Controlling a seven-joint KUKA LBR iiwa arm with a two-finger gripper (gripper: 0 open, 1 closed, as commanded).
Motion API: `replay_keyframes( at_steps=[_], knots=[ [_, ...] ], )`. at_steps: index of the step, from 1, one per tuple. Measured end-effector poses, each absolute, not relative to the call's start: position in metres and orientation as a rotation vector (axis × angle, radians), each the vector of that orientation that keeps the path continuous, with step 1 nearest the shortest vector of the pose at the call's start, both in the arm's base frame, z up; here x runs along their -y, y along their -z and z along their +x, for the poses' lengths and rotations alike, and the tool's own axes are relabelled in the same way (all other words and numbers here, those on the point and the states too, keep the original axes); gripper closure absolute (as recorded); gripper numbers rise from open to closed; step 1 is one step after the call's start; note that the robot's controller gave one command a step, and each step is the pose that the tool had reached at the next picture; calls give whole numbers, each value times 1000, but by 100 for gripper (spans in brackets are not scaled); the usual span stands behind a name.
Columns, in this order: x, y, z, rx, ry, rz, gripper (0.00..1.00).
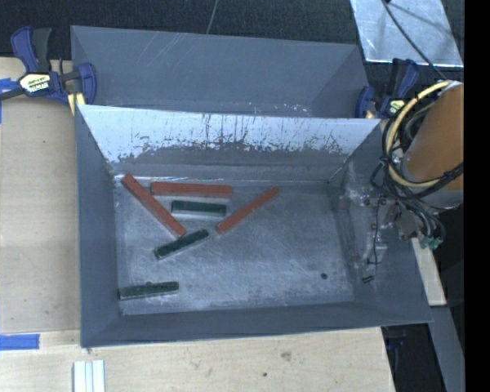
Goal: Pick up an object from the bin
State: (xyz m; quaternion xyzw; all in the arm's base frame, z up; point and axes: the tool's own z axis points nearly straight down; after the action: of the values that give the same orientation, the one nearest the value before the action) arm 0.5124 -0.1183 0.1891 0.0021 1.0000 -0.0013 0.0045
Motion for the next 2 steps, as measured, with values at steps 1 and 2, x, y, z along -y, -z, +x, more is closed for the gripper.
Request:
replay_keyframes(
  at_steps=[1, 2],
  knots=[
    [111, -146, 510, -3144, -1, 32, 0],
    [73, -158, 568, -3139, 1, 10, 0]
  ],
)
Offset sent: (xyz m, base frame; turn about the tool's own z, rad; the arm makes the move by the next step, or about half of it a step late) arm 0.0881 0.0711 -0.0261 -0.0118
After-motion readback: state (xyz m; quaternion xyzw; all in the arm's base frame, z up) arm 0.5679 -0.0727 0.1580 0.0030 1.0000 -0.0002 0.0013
